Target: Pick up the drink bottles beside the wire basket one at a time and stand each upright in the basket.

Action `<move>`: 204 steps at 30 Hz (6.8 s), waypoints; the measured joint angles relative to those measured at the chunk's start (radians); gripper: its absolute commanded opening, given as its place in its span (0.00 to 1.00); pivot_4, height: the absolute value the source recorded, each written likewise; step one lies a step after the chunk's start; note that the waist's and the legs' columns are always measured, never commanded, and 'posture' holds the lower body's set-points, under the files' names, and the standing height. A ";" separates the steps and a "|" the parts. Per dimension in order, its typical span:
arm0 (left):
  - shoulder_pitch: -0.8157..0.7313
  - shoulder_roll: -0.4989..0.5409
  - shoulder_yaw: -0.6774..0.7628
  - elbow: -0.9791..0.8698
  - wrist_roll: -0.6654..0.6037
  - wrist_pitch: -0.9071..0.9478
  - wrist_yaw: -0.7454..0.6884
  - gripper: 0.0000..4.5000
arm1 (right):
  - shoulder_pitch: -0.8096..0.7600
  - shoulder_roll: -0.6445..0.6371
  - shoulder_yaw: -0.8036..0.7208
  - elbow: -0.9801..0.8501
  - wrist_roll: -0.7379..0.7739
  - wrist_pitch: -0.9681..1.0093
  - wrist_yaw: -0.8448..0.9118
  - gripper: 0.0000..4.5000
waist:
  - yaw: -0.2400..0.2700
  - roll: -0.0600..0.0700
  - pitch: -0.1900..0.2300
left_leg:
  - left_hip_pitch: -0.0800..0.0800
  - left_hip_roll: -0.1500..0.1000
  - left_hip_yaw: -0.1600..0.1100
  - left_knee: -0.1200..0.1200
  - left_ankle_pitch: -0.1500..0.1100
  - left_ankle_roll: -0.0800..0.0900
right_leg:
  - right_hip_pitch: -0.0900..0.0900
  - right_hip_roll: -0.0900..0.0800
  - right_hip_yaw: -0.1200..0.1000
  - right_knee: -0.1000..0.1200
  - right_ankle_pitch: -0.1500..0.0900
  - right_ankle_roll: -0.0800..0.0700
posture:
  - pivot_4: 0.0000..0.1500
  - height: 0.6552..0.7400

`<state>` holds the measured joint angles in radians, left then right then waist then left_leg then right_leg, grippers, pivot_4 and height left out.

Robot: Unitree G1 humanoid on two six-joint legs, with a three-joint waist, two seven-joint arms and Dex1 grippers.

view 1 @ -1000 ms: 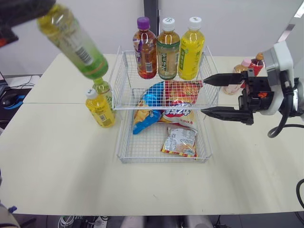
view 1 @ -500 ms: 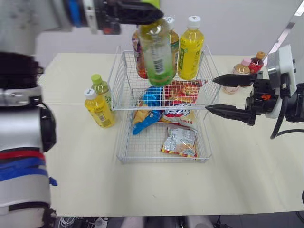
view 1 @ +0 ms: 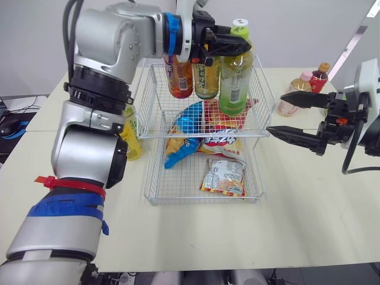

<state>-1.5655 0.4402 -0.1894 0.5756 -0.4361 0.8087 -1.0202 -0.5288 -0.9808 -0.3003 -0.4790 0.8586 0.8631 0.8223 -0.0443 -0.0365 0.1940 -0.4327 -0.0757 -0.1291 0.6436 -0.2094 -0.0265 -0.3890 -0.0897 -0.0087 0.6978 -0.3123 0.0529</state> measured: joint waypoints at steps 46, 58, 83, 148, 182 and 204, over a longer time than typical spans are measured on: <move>0.803 0.581 0.650 -0.685 -0.093 0.248 0.140 0.99 | -0.132 0.049 0.164 -0.021 0.084 -0.011 0.075 1.00 | -0.006 0.003 -0.001 | 0.002 0.002 -0.001 0.001 0.000 -0.001 | 0.001 0.001 0.000 0.002 0.000 0.000 | 1.00 1.00; 1.307 0.384 0.996 -0.981 -0.179 0.247 0.273 0.99 | -0.209 0.131 0.280 0.032 0.039 -0.014 0.117 1.00 | 0.018 0.003 -0.001 | 0.002 0.002 -0.001 0.001 0.000 -0.001 | 0.002 -0.003 0.001 -0.001 0.002 0.000 | 1.00 1.00; 1.216 0.064 0.585 -0.968 0.028 -0.086 0.762 0.99 | -0.232 0.165 0.290 0.050 -0.003 -0.021 0.137 1.00 | 0.017 0.002 -0.002 | 0.003 0.001 -0.001 0.001 0.001 -0.001 | 0.002 0.000 0.001 0.000 0.004 0.000 | 1.00 1.00; -0.005 0.386 0.204 -0.235 -0.224 0.322 0.157 0.30 | -0.156 0.081 0.154 0.049 0.008 0.011 0.093 1.00 | 0.004 0.001 0.000 | 0.000 0.001 -0.001 0.000 0.001 -0.001 | 0.000 0.002 0.000 0.000 0.004 0.002 | 1.00 1.00; 0.172 0.070 0.113 -0.251 -0.038 0.063 0.095 0.30 | -0.114 0.055 0.089 -0.005 0.068 0.037 -0.002 1.00 | 0.006 0.001 0.000 | 0.000 0.000 0.000 0.001 0.001 -0.001 | 0.000 0.001 0.001 -0.001 0.004 0.002 | 1.00 1.00; 0.240 0.460 0.340 -0.491 -0.157 0.243 0.072 0.99 | -0.120 0.056 0.104 -0.026 0.087 0.038 -0.013 1.00 | -0.014 0.003 -0.001 | 0.003 0.002 0.000 0.000 0.001 -0.001 | 0.001 0.001 0.001 0.001 0.004 0.002 | 1.00 1.00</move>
<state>-1.3251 0.8999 0.1502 0.0842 -0.5933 1.0514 -0.9483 -0.6483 -0.9250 -0.1966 -0.5055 0.9452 0.9015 0.8097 -0.0583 -0.0331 0.1926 -0.4300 -0.0741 -0.1295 0.6440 -0.2085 -0.0277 -0.3884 -0.0884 -0.0074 0.6984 -0.3087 0.0545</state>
